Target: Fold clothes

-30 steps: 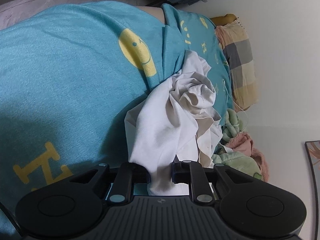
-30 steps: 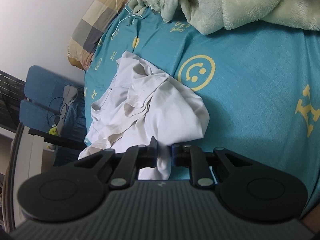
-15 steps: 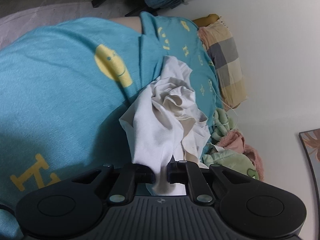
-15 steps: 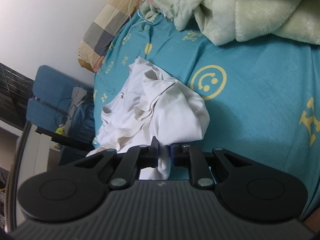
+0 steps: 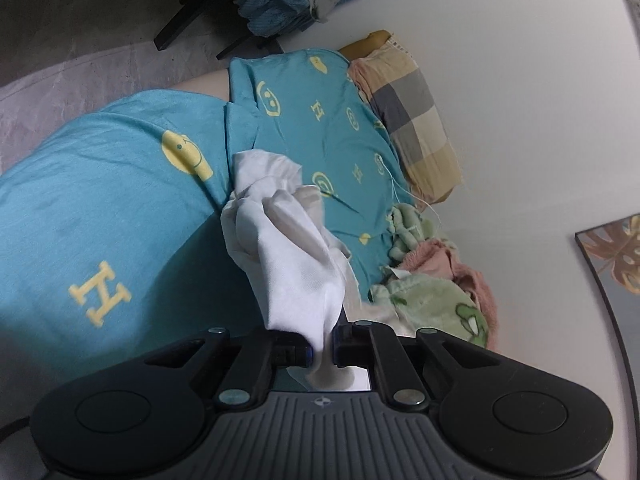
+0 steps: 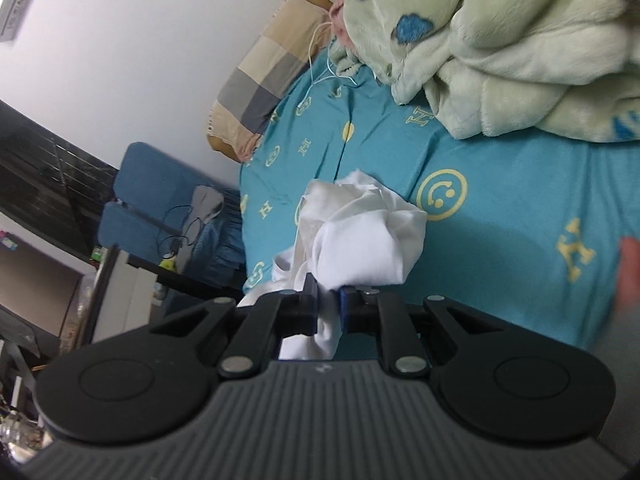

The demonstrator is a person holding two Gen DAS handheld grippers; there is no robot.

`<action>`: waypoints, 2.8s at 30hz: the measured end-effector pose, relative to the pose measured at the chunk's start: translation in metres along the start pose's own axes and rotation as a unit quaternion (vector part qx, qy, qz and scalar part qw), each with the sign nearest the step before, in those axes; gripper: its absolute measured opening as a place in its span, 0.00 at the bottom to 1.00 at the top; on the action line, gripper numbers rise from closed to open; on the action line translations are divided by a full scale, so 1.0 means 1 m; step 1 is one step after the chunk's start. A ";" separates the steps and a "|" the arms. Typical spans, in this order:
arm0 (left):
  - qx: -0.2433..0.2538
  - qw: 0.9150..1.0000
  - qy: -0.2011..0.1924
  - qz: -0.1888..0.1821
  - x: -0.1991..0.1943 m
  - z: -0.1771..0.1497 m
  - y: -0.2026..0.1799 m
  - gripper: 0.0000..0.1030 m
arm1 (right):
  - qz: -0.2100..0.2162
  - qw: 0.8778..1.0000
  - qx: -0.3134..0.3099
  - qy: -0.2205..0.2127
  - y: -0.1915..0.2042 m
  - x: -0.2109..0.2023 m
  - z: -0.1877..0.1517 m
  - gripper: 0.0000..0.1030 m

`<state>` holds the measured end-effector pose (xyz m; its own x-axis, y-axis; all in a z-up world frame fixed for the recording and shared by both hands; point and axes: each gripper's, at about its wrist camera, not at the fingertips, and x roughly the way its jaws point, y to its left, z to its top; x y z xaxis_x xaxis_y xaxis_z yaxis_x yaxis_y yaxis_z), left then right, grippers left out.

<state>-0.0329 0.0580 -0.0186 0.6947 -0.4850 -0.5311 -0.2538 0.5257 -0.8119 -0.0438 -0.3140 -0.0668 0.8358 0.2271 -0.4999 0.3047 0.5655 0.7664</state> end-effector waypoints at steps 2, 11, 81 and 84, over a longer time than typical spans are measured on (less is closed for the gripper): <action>0.009 1.000 0.002 0.003 -0.022 -0.011 -0.007 0.08 | 0.004 1.000 0.003 0.001 -0.001 -0.023 -0.006 0.13; -0.005 1.000 0.001 0.009 -0.028 -0.001 -0.027 0.09 | 0.009 1.000 0.007 0.009 0.008 -0.025 0.009 0.13; -0.148 0.986 0.065 0.037 0.181 0.049 0.101 0.53 | -0.068 0.979 0.188 0.043 -0.066 0.172 -0.008 0.38; -0.138 0.988 0.062 0.036 0.177 0.050 0.098 0.44 | -0.060 0.982 0.172 0.039 -0.063 0.164 -0.007 0.28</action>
<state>0.0987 0.0584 -0.1808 0.5852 -0.5434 -0.6019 -0.4849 0.3604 -0.7969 0.0713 -0.3068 -0.1997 0.7507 0.2427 -0.6145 0.5472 0.2928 0.7841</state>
